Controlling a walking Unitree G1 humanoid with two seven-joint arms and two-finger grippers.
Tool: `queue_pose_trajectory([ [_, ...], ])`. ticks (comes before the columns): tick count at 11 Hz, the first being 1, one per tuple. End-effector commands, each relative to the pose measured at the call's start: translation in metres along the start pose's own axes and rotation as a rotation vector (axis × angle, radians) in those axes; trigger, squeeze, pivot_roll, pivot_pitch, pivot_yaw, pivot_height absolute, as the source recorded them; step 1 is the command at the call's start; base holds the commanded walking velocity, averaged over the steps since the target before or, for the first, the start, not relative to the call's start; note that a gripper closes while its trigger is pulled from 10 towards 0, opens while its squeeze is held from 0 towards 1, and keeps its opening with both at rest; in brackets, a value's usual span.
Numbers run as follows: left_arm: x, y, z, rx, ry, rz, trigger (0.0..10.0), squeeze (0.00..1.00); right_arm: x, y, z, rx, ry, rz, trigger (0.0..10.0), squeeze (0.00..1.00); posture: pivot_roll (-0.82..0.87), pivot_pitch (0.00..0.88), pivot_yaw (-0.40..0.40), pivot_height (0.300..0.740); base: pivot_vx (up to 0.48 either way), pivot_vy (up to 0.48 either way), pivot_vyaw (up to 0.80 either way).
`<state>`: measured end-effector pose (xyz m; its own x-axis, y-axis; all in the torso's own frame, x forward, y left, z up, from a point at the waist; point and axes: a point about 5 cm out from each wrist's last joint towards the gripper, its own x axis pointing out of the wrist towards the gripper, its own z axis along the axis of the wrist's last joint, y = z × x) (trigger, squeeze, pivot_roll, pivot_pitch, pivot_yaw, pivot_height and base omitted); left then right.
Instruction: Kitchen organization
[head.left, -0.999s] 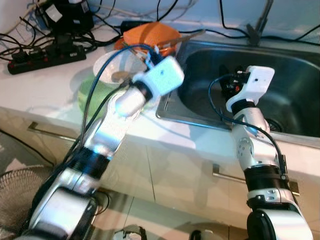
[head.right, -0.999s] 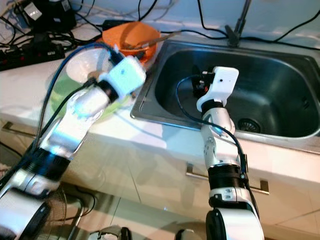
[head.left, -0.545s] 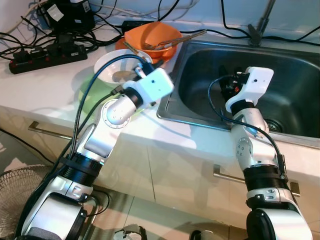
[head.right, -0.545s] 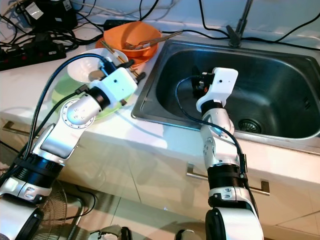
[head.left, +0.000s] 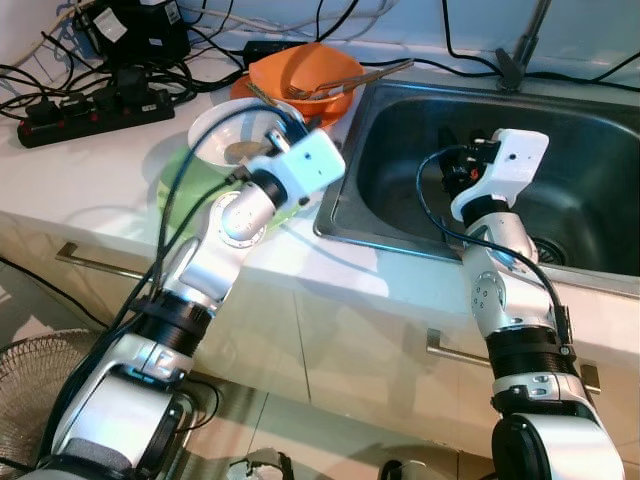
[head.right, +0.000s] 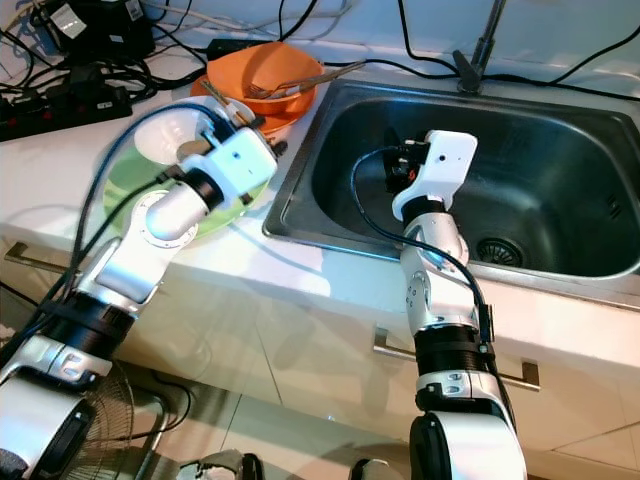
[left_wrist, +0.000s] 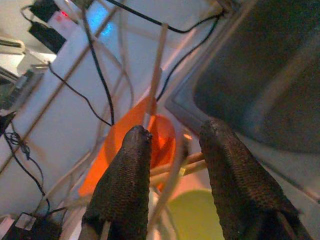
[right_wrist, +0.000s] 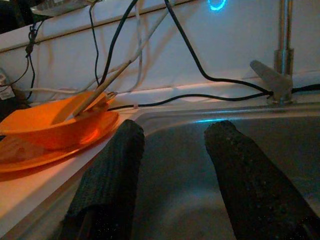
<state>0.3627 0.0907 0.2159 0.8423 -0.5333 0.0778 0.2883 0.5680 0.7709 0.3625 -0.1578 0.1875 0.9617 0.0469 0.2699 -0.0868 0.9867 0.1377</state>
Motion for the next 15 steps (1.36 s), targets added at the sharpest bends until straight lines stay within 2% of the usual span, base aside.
queue_pose_trajectory([
  [1, 0.002, 0.0, 0.001, 0.021, -0.003, 0.0, 10.0, 0.0, 0.002, 0.002, 0.002, 0.019, -0.012, -0.001, 10.0, 0.0, 0.12, 0.089, 0.045, 0.74, 0.0, 0.0, 0.0],
  [3, 0.007, 0.001, -0.004, 0.062, 0.025, -0.002, 10.0, 0.0, 0.002, 0.003, 0.001, 0.021, -0.011, 0.0, 10.0, 0.0, 0.11, 0.082, 0.048, 0.74, 0.0, 0.0, 0.0],
  [7, 0.015, 0.002, -0.004, 0.08, 0.039, 0.022, 10.0, 0.0, 0.002, 0.004, 0.001, 0.022, -0.013, 0.002, 10.0, 0.0, 0.11, 0.067, 0.052, 0.74, 0.0, 0.0, 0.0],
  [8, 0.015, 0.002, -0.004, 0.079, 0.036, 0.028, 9.3, 0.0, 0.001, 0.004, 0.001, 0.022, -0.014, 0.003, 10.0, 0.0, 0.11, 0.061, 0.052, 0.74, 0.0, 0.0, 0.0],
  [9, 0.015, 0.004, -0.004, 0.078, 0.033, 0.043, 9.5, 0.0, 0.001, 0.004, 0.001, 0.022, -0.015, 0.003, 10.0, 0.0, 0.11, 0.056, 0.053, 0.74, 0.0, 0.0, 0.0],
  [10, 0.015, 0.007, -0.004, 0.072, 0.033, 0.065, 8.1, 0.0, 0.001, 0.004, 0.001, 0.023, -0.013, 0.003, 10.0, 0.0, 0.11, 0.053, 0.051, 0.74, 0.0, 0.0, 0.0],
  [11, 0.016, 0.01, -0.003, 0.075, 0.028, 0.079, 0.0, 0.0, 0.001, 0.004, 0.001, 0.023, -0.013, 0.005, 10.0, 0.0, 0.11, 0.058, 0.048, 0.74, 0.0, 0.0, 0.0],
  [15, 0.017, 0.011, -0.004, 0.08, 0.035, 0.089, 0.0, 0.0, 0.001, 0.004, 0.001, 0.022, -0.01, 0.003, 10.0, 0.0, 0.11, 0.063, 0.045, 0.74, 0.0, 0.0, 0.0],
])
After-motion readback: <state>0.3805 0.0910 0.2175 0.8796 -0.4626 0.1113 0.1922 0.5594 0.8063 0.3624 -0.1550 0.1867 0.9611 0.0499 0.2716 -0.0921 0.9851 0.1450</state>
